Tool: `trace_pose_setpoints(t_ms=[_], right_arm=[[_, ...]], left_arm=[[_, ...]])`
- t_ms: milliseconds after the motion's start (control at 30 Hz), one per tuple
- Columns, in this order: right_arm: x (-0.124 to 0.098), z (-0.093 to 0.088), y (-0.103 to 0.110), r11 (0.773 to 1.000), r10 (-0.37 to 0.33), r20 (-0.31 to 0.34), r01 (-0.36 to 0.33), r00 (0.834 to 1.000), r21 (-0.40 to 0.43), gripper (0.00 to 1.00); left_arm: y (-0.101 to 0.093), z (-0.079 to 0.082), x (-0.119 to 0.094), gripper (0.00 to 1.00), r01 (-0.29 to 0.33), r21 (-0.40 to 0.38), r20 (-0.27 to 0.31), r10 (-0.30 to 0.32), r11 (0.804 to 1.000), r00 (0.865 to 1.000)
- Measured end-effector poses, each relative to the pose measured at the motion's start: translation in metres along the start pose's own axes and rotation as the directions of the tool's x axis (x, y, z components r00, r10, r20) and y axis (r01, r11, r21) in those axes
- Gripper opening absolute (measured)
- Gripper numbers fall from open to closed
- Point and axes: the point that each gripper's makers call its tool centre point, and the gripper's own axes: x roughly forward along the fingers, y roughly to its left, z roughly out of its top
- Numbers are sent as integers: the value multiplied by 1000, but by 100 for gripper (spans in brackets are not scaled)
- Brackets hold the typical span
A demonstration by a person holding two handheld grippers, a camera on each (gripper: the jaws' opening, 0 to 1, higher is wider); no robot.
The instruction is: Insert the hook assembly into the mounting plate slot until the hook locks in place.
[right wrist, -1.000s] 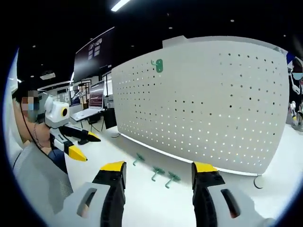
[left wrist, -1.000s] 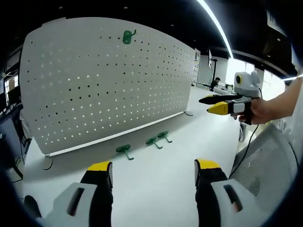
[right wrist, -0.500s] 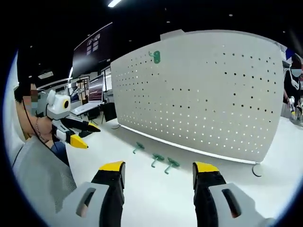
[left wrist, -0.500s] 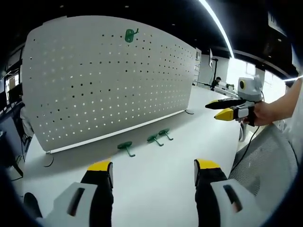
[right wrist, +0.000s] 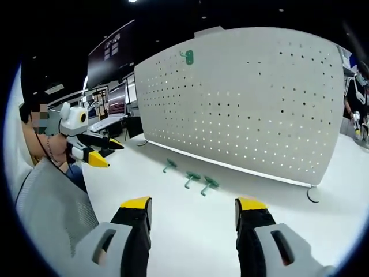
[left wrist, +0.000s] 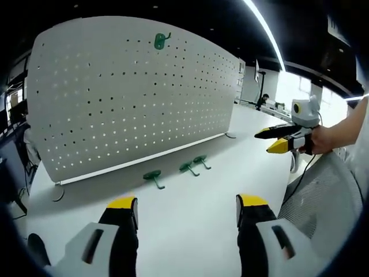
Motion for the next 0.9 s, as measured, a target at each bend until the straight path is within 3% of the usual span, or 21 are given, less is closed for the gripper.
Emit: trace_pose_setpoints(t_ms=[900], right_arm=[[0,-5,2,999,31,-10,-31,999,16,56]], left_arm=[[8,1,3,71,43,28,-30,-42,999,999]])
